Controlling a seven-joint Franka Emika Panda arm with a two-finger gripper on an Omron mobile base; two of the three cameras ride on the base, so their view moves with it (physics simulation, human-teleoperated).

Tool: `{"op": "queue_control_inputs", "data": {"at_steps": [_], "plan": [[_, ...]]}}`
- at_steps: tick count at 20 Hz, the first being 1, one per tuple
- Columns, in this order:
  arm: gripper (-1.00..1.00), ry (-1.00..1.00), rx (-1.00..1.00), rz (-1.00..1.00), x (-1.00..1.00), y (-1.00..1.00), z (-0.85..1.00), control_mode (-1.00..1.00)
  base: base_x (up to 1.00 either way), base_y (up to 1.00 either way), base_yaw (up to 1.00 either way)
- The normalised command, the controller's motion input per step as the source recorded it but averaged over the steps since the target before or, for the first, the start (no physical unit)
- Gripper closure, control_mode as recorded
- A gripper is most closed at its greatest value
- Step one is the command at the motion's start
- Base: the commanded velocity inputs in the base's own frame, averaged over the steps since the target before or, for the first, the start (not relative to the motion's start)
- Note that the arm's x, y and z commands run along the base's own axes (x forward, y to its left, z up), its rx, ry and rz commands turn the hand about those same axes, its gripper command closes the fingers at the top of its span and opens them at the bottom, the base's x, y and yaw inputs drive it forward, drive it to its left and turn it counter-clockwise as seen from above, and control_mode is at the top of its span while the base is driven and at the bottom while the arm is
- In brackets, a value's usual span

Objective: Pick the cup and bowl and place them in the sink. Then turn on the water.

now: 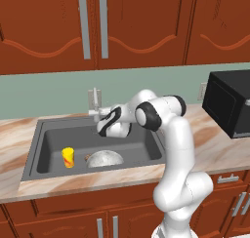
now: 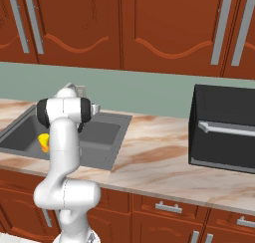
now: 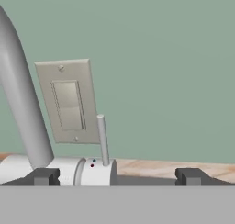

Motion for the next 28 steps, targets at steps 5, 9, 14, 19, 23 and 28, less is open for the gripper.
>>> {"op": "queue_control_inputs", "data": {"at_steps": [5,9,14,19,23,28], "plan": [[-1.0,-0.02,0.0,0.0,0.03,0.03,-0.16,-1.0,0.0,0.0,0.0],[-1.0,-0.03,0.0,0.0,0.13,0.0,0.0,-1.0,0.0,0.0,0.0],[-1.0,-0.03,0.0,0.0,0.08,0.07,-0.03,-1.0,0.0,0.0,0.0],[-1.0,-0.02,0.0,0.0,0.07,0.12,-0.02,-1.0,0.0,0.0,0.0],[-1.0,-0.02,0.0,0.0,0.04,0.0,0.0,-1.0,0.0,0.0,0.0],[-1.0,0.0,0.0,0.0,0.03,0.0,0.0,-1.0,0.0,0.0,0.0]]}}
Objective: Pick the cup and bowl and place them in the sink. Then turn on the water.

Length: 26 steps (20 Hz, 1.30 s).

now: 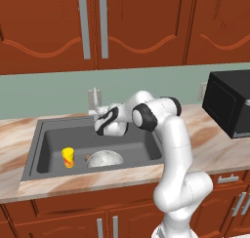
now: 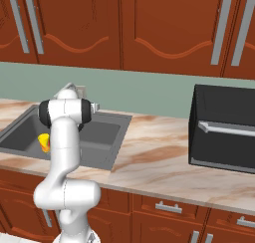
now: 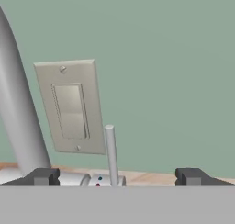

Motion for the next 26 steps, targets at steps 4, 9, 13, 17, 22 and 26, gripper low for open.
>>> {"op": "queue_control_inputs", "data": {"at_steps": [4,9,13,17,22,26], "plan": [[-1.0,0.0,0.0,0.0,0.11,0.0,0.0,-1.0,0.0,0.0,0.0],[-1.0,0.0,0.0,0.0,0.11,0.0,-0.02,-1.0,0.0,0.0,0.0],[-1.0,0.0,0.0,0.0,0.06,0.02,-0.06,-1.0,0.0,0.0,0.0],[-1.0,0.0,0.0,0.0,0.11,0.01,-0.06,-1.0,0.0,0.0,0.0],[-1.0,0.0,0.0,0.0,0.13,0.03,-0.07,-1.0,0.0,0.0,0.0],[-1.0,0.0,0.0,0.0,0.08,0.08,-0.08,-1.0,0.0,0.0,0.0]]}}
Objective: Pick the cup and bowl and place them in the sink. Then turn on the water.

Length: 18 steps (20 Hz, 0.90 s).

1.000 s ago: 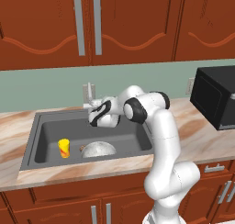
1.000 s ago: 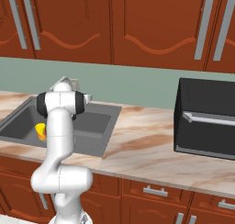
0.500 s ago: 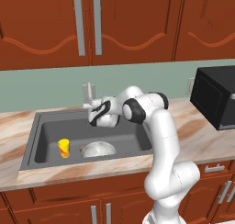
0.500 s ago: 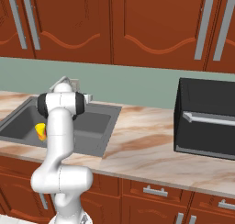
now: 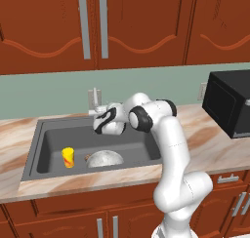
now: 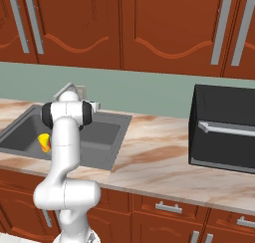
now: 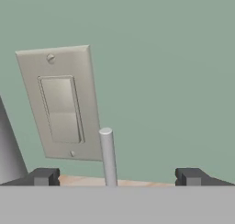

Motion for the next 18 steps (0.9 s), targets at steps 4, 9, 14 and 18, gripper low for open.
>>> {"op": "queue_control_inputs", "data": {"at_steps": [4,9,14,18], "plan": [[-1.0,0.0,0.0,0.0,0.06,0.05,-0.06,-1.0,0.0,0.0,0.0],[-1.0,0.0,0.0,0.0,0.01,0.0,0.0,-1.0,0.0,0.0,0.0],[-1.0,0.0,0.0,-0.01,0.0,0.0,0.0,-1.0,0.0,0.0,0.0],[-1.0,0.0,0.0,-0.04,0.0,0.0,0.0,-1.0,0.0,0.0,0.0]]}}
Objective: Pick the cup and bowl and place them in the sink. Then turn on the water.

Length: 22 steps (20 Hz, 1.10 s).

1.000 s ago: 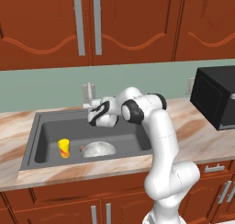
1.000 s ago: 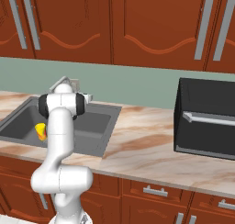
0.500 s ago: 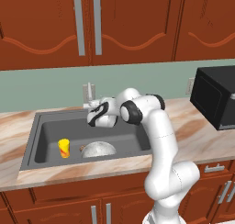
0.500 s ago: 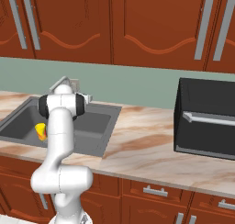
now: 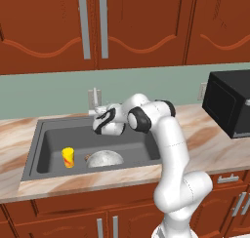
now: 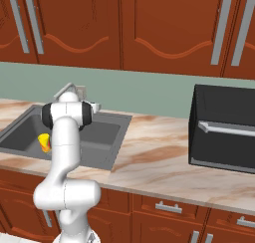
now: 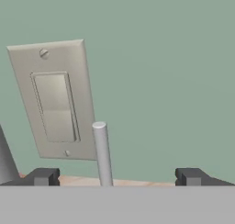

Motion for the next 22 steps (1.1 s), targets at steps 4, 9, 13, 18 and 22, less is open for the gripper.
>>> {"op": "queue_control_inputs", "data": {"at_steps": [4,9,13,18,22], "plan": [[-1.0,0.0,0.0,-0.06,0.0,-0.01,0.0,-1.0,0.0,0.0,0.0],[-1.0,0.0,0.0,-0.06,0.0,-0.03,0.0,-1.0,0.0,0.0,0.0],[-1.0,0.0,0.0,-0.04,0.0,-0.04,0.03,-1.0,0.0,0.0,0.0],[-1.0,0.0,0.0,-0.01,0.0,-0.06,0.02,-1.0,0.0,0.0,0.0],[-1.0,0.0,0.0,-0.02,0.05,-0.04,0.0,-1.0,0.0,0.0,0.0]]}}
